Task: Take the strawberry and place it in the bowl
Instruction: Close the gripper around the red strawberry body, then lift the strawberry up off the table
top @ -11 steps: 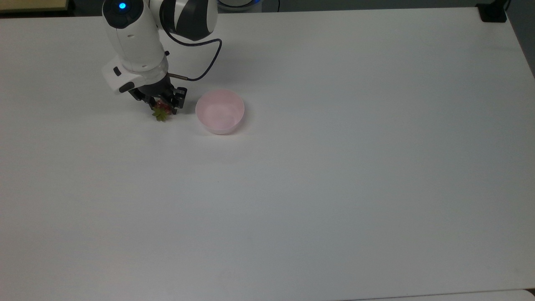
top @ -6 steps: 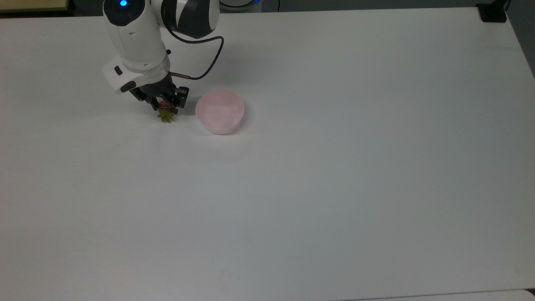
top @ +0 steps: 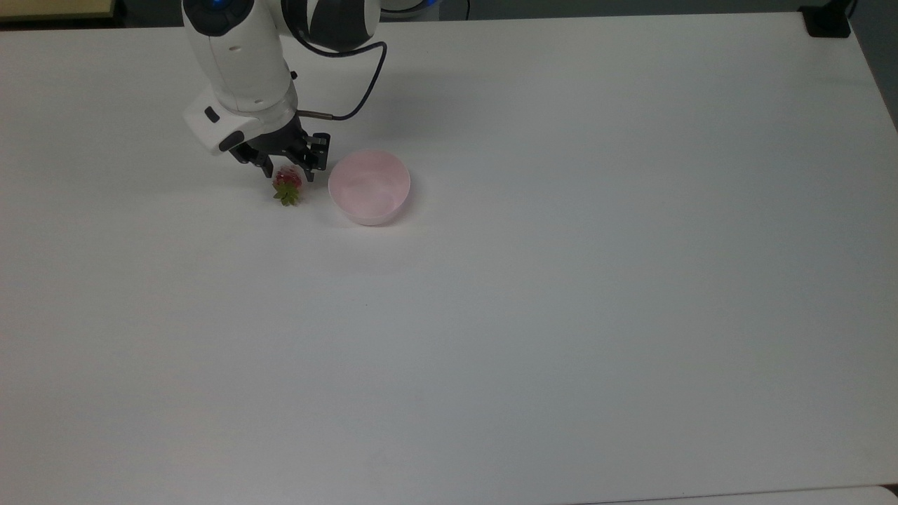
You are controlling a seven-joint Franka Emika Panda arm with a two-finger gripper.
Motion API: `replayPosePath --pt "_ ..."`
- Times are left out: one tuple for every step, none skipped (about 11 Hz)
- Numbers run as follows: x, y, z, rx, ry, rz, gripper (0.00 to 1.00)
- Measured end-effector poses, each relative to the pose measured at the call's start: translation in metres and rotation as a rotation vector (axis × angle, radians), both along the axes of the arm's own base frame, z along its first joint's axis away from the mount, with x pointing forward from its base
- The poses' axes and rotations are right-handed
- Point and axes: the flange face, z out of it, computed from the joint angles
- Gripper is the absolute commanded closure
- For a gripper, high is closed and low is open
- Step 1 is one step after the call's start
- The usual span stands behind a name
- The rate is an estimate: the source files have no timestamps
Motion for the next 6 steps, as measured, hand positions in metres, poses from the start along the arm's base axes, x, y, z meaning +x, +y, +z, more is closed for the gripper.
replayPosePath --pt "-0.001 -0.001 -0.004 -0.016 0.013 0.023 0.42" --pt "-0.003 -0.001 -0.009 -0.027 0.025 0.043 0.56" --pt "-0.003 -0.001 -0.013 -0.028 0.035 0.057 0.75" --pt "-0.004 -0.001 -0.017 -0.028 0.043 0.063 0.80" --pt "-0.003 -0.001 -0.018 -0.029 0.043 0.065 0.81" --pt "-0.003 -0.001 -0.018 -0.029 0.043 0.065 0.80"
